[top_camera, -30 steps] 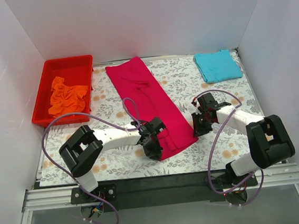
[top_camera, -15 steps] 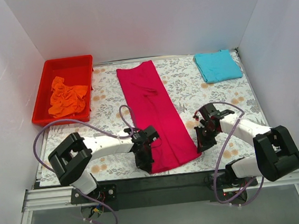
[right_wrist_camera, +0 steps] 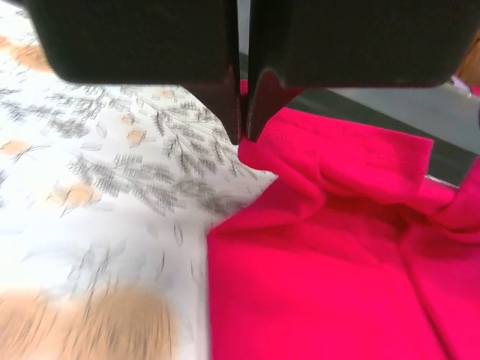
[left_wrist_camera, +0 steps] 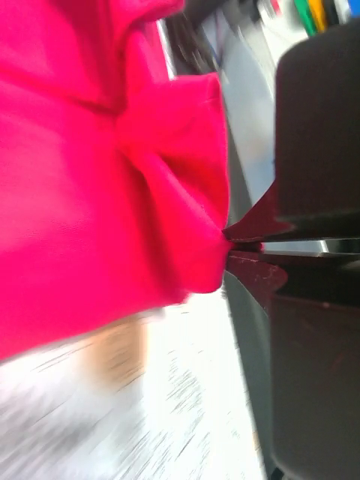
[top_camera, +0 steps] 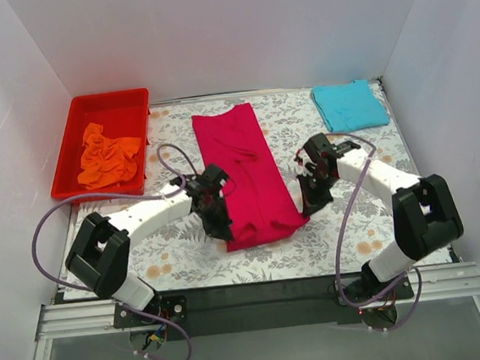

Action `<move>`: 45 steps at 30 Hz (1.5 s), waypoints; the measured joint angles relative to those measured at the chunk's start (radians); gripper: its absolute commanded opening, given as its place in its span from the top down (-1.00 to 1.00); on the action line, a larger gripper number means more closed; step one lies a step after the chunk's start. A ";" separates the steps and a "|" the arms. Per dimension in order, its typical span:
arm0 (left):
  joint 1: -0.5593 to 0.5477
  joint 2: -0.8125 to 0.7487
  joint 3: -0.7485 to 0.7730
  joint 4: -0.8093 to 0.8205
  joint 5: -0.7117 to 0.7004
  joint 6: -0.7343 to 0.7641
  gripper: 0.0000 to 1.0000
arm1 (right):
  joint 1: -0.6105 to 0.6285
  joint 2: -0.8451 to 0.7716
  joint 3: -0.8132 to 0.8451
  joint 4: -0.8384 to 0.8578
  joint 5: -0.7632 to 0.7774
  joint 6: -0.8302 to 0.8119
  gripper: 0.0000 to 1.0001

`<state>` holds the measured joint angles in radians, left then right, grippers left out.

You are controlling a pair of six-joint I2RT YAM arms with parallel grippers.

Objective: Fold and stack the t-shirts
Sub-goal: Fold the tshirt

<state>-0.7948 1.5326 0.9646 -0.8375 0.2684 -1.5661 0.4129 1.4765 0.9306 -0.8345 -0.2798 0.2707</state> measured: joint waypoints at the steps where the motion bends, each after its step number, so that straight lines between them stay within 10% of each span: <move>1: 0.048 0.008 0.026 -0.001 -0.006 0.024 1.00 | 0.000 0.034 0.055 0.004 0.007 -0.005 0.97; 13: 0.299 0.254 0.233 0.115 -0.150 0.244 1.00 | 0.000 0.385 0.504 0.077 0.085 -0.031 0.97; 45: 0.361 0.354 0.343 0.351 -0.312 0.377 1.00 | -0.024 0.560 0.652 0.241 0.138 -0.005 0.97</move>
<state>-0.4339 1.8862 1.3079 -0.4862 -0.0437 -1.1893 0.3889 2.0361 1.5822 -0.5938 -0.1413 0.2653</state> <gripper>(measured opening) 0.034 0.013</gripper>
